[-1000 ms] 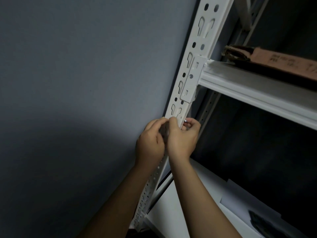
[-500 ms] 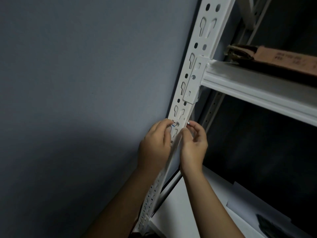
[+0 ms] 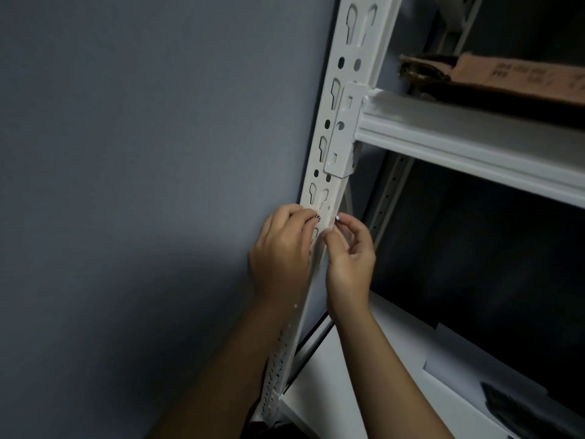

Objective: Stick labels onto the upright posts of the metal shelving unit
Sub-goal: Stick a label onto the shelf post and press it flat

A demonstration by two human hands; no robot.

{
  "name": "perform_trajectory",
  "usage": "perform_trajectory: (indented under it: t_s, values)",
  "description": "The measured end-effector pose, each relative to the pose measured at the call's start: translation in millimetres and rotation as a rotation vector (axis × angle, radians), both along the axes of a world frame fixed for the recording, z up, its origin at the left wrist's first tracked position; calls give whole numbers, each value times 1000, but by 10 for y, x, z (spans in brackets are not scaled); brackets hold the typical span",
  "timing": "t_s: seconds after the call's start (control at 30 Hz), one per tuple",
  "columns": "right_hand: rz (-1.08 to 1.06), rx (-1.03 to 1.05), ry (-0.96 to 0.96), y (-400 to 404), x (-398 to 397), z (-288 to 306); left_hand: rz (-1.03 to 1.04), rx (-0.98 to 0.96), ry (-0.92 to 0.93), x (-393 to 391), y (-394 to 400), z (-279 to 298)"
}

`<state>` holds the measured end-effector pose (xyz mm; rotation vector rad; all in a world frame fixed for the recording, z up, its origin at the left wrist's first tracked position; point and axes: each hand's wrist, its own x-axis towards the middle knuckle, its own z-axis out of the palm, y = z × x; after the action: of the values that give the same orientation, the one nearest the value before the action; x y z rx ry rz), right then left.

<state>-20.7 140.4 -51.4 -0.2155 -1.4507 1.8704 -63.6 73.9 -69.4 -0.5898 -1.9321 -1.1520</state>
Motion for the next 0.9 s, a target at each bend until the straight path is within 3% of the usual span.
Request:
perform_trajectory:
  t_s: [0.47,0.7,0.9]
  values:
    - [31,-77,38,-60,-8,-13,-17,-58,-97,-12,11,126]
    - [-43,-54,18,-159,-43,-16,34,-72,-311,51,119,160]
    - [-54,21,-21,-127,-2,2,-1,-41,-173,2,40,89]
